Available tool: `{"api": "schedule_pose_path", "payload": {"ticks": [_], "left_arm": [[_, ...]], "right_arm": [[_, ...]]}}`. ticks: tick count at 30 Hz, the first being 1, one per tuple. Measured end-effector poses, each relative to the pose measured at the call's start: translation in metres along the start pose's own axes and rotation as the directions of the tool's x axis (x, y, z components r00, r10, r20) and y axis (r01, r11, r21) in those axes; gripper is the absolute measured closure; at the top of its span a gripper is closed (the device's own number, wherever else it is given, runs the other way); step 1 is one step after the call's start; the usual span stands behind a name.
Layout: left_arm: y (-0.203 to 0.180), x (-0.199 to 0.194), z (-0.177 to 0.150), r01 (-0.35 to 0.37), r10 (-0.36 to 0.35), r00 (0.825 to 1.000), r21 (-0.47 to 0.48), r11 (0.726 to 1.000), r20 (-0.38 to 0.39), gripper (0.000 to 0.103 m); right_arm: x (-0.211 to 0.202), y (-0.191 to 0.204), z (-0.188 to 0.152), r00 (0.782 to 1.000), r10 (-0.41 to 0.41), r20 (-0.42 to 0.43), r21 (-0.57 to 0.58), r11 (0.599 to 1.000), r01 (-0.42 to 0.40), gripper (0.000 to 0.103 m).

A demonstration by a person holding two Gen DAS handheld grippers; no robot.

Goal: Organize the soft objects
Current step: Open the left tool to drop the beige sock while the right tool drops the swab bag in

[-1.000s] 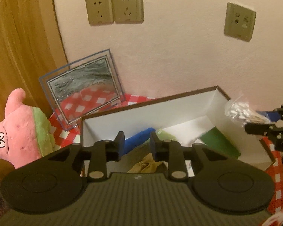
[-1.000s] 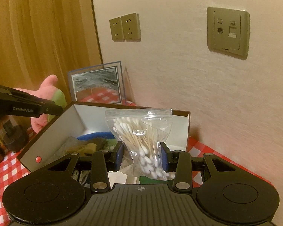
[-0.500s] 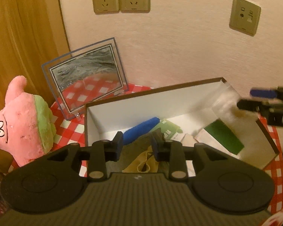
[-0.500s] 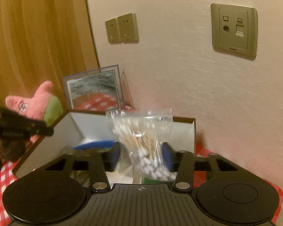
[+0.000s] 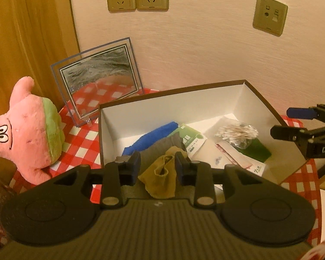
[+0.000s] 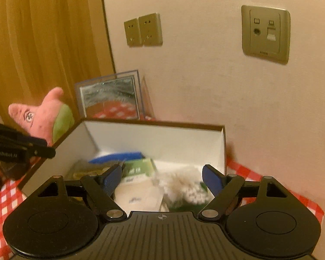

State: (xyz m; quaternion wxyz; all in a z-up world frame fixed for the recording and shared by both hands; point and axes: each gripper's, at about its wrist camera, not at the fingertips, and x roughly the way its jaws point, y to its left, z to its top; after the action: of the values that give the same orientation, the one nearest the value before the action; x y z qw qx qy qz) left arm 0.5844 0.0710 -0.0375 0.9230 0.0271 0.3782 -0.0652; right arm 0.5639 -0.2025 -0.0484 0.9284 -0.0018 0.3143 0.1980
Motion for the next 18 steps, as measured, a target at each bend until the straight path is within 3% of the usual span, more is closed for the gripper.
{"api": "schedule_pose_path", "payload": {"ticks": [18], "left_arm": [[-0.013,-0.058,-0.029,0.059,-0.059,0.998,-0.041,0.997,-0.006,0.071]], "right_arm": [[-0.068,0.024,-0.018,0.998,0.059,0.025,0.049,0.997,-0.061,0.022]]}}
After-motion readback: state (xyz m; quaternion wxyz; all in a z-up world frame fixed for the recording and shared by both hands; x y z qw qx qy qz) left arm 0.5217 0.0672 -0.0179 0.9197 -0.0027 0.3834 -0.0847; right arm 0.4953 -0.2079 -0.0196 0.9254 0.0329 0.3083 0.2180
